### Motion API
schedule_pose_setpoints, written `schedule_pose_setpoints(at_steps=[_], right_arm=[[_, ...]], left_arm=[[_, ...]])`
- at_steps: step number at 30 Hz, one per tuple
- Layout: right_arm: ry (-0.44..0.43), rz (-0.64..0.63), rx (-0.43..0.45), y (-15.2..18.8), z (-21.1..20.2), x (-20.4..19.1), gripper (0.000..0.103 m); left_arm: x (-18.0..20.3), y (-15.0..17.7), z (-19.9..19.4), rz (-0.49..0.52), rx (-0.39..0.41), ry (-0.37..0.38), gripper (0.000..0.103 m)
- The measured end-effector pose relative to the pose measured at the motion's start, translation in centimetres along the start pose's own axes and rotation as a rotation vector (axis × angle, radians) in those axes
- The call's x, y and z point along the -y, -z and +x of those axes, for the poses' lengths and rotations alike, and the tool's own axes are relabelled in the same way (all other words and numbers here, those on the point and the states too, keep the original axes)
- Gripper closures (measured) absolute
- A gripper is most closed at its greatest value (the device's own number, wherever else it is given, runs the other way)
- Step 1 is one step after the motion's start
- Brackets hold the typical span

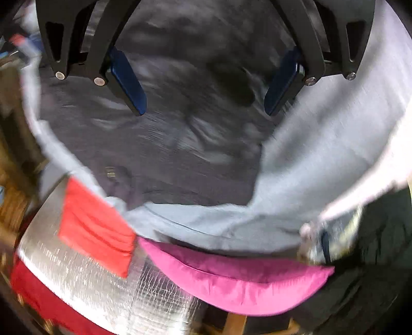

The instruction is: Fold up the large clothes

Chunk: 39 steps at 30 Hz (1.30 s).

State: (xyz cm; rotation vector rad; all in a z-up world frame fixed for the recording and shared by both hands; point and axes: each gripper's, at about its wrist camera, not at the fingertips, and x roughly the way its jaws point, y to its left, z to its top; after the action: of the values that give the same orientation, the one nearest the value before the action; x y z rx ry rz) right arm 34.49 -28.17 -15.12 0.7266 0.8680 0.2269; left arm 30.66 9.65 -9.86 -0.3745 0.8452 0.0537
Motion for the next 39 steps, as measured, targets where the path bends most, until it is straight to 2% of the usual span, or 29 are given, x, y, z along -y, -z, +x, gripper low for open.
schedule_pose_setpoints(at_steps=[2,4,8,10,11,12,13,14,15,16,18,19,20,21,22,23,25,27,28,29,30,32,35,37,39], right_arm=[[-0.087,0.119,-0.029,1.3,1.1,1.1,0.021],[-0.132,0.197,-0.048,1.8,2.2,1.4,0.021],[-0.142,0.293,0.006,0.6,3.6,2.0,0.021],[-0.117,0.31,0.029,-0.1,4.5,2.3,0.02],[-0.097,0.326,0.042,-0.5,5.0,2.7,0.02],[-0.094,0.34,0.044,-0.6,5.1,3.0,0.022],[-0.083,0.34,0.039,-0.9,5.1,3.3,0.03],[-0.057,0.326,0.027,-1.3,5.1,3.4,0.07],[-0.041,0.307,0.025,-1.5,5.0,3.1,0.077],[-0.032,0.257,0.047,-1.7,4.2,2.3,0.079],[-0.001,0.13,0.089,-1.7,2.7,0.3,0.08],[0.028,0.063,0.105,-1.5,2.4,-0.4,0.08],[0.069,0.037,0.081,-1.1,3.2,-0.1,0.08],[0.094,0.049,0.048,-0.8,4.2,0.7,0.08],[0.093,0.097,0.005,-0.4,5.6,2.3,0.08],[0.056,0.127,0.008,-0.3,5.8,3.1,0.08],[0.004,0.147,0.02,-0.4,5.1,3.4,0.075],[-0.011,0.163,0.003,-0.6,4.5,3.6,0.061],[-0.025,0.175,0.005,-0.6,3.9,3.6,0.05],[-0.053,0.176,0.013,-0.4,3.0,3.5,0.031],[-0.055,0.167,0.014,-0.2,2.3,3.2,0.027],[-0.038,0.129,-0.008,0.3,1.1,2.6,0.027],[-0.066,0.056,0.006,0.6,-1.2,0.9,0.027],[-0.087,0.014,0.046,-0.4,-2.0,-0.5,0.027],[-0.103,-0.039,0.07,-2.0,-1.3,-2.0,0.027]], left_arm=[[0.5,0.9,0.5,-0.043,-0.063,0.065,0.01],[0.8,1.6,1.8,-0.085,-0.121,0.084,0.01],[0.5,1.3,3.8,-0.167,-0.132,0.043,0.01],[0.4,0.9,4.7,-0.179,-0.132,0.037,0.01],[0.4,0.8,5.4,-0.168,-0.144,0.034,0.013],[0.5,1.0,5.8,-0.155,-0.15,0.026,0.04],[0.4,0.9,6.4,-0.138,-0.164,0.019,0.054],[0.3,0.8,6.5,-0.144,-0.167,0.038,0.057],[0.3,0.7,6.0,-0.142,-0.156,0.052,0.065],[0.4,0.6,5.4,-0.131,-0.136,0.06,0.071],[0.9,0.5,4.0,-0.078,-0.067,0.067,0.075],[1.1,0.8,4.5,-0.049,-0.065,0.046,0.075],[1.1,1.6,6.2,-0.029,-0.116,0.013,0.075],[1.0,2.0,7.2,-0.013,-0.127,0.011,0.07],[1.4,2.2,7.2,0.024,-0.104,-0.002,0.068],[2.1,2.3,6.9,0.067,-0.09,-0.027,0.067],[2.5,2.1,6.4,0.091,-0.093,-0.037,0.061],[2.3,1.7,5.8,0.07,-0.103,-0.034,0.05],[2.1,1.4,5.4,0.059,-0.101,-0.021,0.041],[2.0,1.3,4.6,0.055,-0.097,-0.004,0.037],[1.7,1.3,3.5,0.057,-0.091,0.02,0.033],[1.6,1.0,2.0,0.09,-0.062,0.023,0.033],[1.7,0.0,-0.3,0.119,0.027,-0.034,0.032],[2.4,-1.0,-0.2,0.116,0.07,-0.042,0.032],[3.4,-1.5,0.9,0.122,0.063,-0.034,0.032]])
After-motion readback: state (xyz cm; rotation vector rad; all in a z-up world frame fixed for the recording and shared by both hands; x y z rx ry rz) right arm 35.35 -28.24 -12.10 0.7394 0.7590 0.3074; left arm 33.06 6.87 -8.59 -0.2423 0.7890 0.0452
